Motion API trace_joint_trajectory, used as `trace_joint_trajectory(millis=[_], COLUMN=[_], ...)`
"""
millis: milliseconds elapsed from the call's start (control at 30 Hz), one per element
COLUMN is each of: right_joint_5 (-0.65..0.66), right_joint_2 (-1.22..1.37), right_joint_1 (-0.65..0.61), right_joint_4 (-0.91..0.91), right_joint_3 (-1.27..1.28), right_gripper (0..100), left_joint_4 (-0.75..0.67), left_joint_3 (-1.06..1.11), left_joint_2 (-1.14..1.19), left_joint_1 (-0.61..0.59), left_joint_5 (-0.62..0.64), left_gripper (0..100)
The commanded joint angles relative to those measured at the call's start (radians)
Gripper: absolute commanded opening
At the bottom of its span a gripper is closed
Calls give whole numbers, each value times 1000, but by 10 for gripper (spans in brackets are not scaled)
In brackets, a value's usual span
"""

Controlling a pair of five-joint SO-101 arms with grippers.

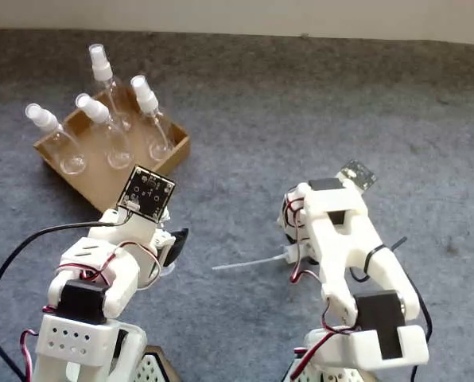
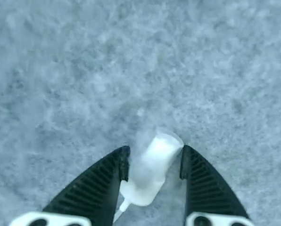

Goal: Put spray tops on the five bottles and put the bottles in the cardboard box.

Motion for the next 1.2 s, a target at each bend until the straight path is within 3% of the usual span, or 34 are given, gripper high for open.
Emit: trace_joint_trajectory(millis=[0, 267, 533, 733, 1167], right_joint_5=[3, 3, 14, 247, 258], right_joint_2=[-91, -67, 64, 119, 116], right_joint_1=[15, 8, 8, 8, 12], right_joint_4=[47, 42, 42, 42, 35], right_joint_3=[-58, -56, -58, -96, -110], right_gripper=[166, 28, 29, 29, 29], left_joint_4=[2, 3, 3, 3, 3], left_joint_3=[-7, -7, -7, -7, -5], left_joint_2=[-13, -13, -13, -13, -13], left_joint_1=[-5, -5, -5, -5, -5], left_joint_5=[-9, -9, -9, -9, -9], left_gripper=[203, 203, 203, 203, 203])
